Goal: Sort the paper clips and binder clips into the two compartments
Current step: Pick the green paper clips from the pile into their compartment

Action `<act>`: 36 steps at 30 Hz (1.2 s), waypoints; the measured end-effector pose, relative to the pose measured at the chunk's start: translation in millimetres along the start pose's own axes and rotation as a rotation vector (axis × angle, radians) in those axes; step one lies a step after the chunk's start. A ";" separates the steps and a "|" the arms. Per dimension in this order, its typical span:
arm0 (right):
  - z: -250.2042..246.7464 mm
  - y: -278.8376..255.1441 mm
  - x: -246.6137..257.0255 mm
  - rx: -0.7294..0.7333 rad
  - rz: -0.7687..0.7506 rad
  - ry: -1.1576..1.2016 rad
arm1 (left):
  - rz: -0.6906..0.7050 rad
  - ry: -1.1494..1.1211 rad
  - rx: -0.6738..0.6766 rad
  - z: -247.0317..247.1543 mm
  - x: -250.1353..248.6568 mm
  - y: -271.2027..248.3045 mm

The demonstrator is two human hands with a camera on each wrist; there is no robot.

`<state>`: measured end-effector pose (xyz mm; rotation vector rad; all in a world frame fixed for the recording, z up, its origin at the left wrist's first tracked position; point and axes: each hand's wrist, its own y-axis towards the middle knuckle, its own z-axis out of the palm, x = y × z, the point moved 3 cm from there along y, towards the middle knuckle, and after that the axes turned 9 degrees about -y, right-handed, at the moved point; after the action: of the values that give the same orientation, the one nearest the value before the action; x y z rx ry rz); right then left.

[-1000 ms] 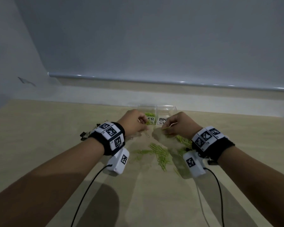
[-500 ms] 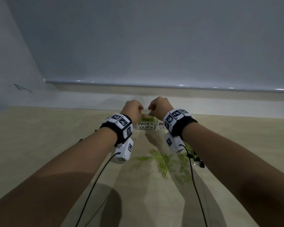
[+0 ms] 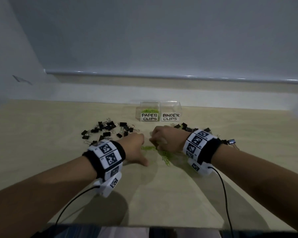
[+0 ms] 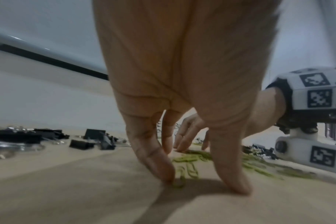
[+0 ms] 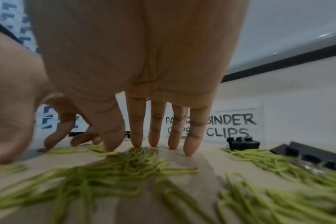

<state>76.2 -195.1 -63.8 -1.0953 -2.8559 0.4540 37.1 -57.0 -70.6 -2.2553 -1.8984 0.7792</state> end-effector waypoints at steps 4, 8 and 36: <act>6.1 -16.2 -4.1 0.002 0.000 0.043 | 0.027 -0.162 -0.090 5.8 -19.9 5.7; 8.5 -31.3 -16.5 -0.031 0.047 0.086 | 0.078 -0.233 -0.123 6.2 -28.7 14.1; 6.2 -30.2 -59.6 -0.222 0.275 0.593 | 0.161 -0.546 -0.086 -10.2 -7.7 36.5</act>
<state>100.4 -257.4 -57.5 -1.3820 -2.2790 -0.1698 73.5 -69.8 -73.4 -2.4517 -1.9901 1.4939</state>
